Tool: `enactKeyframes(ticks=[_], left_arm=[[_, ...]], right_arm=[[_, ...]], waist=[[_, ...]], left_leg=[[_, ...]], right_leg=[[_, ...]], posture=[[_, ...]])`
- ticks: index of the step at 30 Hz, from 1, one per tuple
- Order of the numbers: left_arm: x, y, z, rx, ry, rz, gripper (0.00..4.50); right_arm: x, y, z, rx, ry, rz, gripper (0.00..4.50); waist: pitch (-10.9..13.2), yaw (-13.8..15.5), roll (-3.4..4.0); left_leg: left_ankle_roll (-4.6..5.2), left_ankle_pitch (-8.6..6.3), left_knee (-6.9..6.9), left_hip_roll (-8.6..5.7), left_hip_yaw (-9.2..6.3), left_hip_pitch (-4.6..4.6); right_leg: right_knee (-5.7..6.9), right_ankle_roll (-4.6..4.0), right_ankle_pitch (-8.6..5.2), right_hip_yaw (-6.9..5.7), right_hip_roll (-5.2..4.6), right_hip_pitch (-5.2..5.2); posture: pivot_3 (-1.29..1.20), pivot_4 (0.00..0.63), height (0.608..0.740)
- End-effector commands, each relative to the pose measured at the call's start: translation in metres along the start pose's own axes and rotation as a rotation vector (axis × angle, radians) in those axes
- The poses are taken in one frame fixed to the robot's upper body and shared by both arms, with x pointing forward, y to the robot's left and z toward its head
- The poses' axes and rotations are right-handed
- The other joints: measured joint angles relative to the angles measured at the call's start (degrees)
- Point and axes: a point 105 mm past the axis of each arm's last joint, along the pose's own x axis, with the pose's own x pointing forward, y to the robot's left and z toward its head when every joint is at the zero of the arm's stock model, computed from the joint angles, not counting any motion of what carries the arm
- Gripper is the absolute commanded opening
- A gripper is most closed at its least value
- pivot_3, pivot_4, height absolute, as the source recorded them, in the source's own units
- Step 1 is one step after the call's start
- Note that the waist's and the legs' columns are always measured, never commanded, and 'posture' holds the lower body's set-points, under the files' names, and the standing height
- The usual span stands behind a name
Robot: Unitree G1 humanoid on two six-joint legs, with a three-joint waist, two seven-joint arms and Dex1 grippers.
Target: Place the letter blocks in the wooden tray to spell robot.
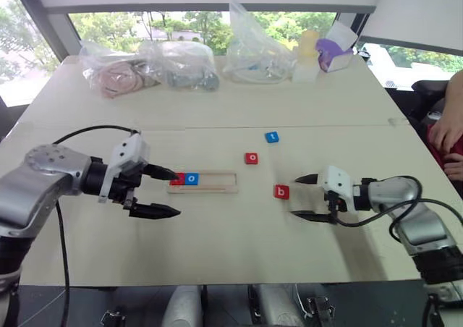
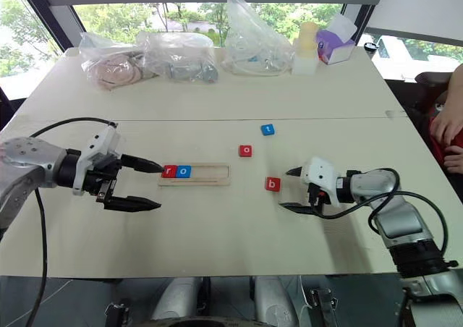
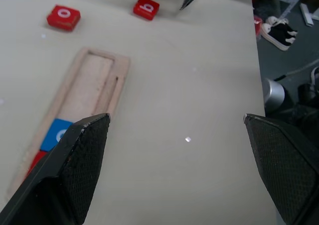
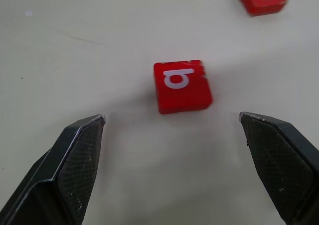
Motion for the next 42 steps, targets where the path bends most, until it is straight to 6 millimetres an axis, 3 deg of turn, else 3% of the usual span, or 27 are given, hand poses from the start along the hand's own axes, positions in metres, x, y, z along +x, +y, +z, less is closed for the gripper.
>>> enactKeyframes(ticks=[1,5,7,9,15,22,23,26,31,37,42], left_arm=[[-0.007,-0.003,0.01,0.058,-0.004,0.029,4.5],[-0.009,-0.003,0.009,0.049,-0.001,0.044,4.5],[-0.009,-0.003,0.008,0.047,-0.001,0.048,4.5],[-0.01,-0.003,0.007,0.045,0.001,0.053,4.5],[-0.013,0.001,0.002,0.036,0.014,0.071,4.5],[-0.017,0.004,-0.008,0.025,0.037,0.096,4.5],[-0.017,0.003,-0.008,0.024,0.036,0.097,4.5],[-0.018,0.003,-0.009,0.02,0.033,0.101,4.5],[-0.018,0.003,-0.009,0.013,0.028,0.106,4.5],[-0.015,0.004,-0.008,0.01,0.02,0.103,4.5],[-0.014,0.004,-0.005,0.013,0.012,0.102,4.5]], right_arm=[[0.003,-0.007,-0.002,-0.002,-0.007,-0.01,4.47],[0.005,-0.015,-0.01,0.057,-0.019,-0.037,4.47],[0.007,-0.016,-0.008,0.097,-0.048,-0.036,3.94],[0.01,-0.012,-0.007,0.112,-0.063,-0.011,3.2],[0.018,-0.001,-0.001,0.1,-0.076,0.028,0.06],[0.022,0.001,0.01,0.065,-0.07,0.052,0.06],[0.021,0.002,0.008,0.054,-0.054,0.059,0.29],[0.016,0.006,0.004,0.051,-0.026,0.101,1.37],[0.005,-0.01,-0.002,-0.04,0.058,0.044,3.93],[0.011,-0.037,0.018,-0.149,-0.018,0.009,3.93],[0.023,-0.036,0.023,-0.307,0.039,0.173,3.93]], waist=[[0.0,0.0,-0.03],[0.0,-0.1,-0.03],[0.0,-0.1,-0.03],[0.0,-0.1,-0.03],[0.0,-0.1,-0.03],[0.0,0.0,-0.03],[0.0,0.0,-0.03],[0.0,0.0,-0.03],[0.0,0.0,-0.03],[0.0,-0.2,-0.02],[0.0,-0.2,-0.01]], left_leg=[[0.0,0.0,0.0,0.0,-0.01,0.0],[0.0,0.0,0.04,0.0,-0.01,0.09],[0.0,0.0,0.04,0.0,0.01,0.19],[0.0,0.0,0.04,0.01,0.01,0.26],[0.0,0.0,0.02,0.01,0.01,0.28],[0.0,0.0,0.0,0.03,0.0,0.3],[0.0,0.0,0.0,0.03,0.0,0.3],[0.0,0.0,0.01,0.02,0.02,0.29],[0.0,0.0,0.04,0.01,0.04,0.29],[-0.01,0.0,0.09,0.0,0.09,0.3],[-0.01,0.0,0.01,0.01,0.07,0.29]], right_leg=[[0.01,0.0,0.0,0.0,0.0,0.0],[0.08,-0.01,0.0,0.04,-0.01,0.04],[0.11,-0.02,0.0,0.06,0.0,0.11],[0.12,-0.03,0.0,0.06,0.0,0.19],[0.13,-0.02,0.01,0.07,0.0,0.2],[0.2,-0.02,0.01,0.08,0.01,0.17],[0.19,-0.02,0.01,0.08,0.01,0.17],[0.18,-0.02,0.01,0.08,0.0,0.17],[0.19,-0.02,0.01,0.08,-0.03,0.18],[0.2,-0.02,0.01,0.11,-0.02,0.17],[0.22,0.0,0.02,0.11,0.0,0.12]], posture=[[0.0,0.15,0.735],[0.0,0.15,0.735],[0.0,0.15,0.735],[0.0,0.15,0.735],[0.0,0.15,0.735],[0.0,0.15,0.735],[0.0,0.15,0.735],[0.0,0.15,0.735],[0.0,0.15,0.735],[0.0,0.15,0.735],[0.0,0.15,0.735]])
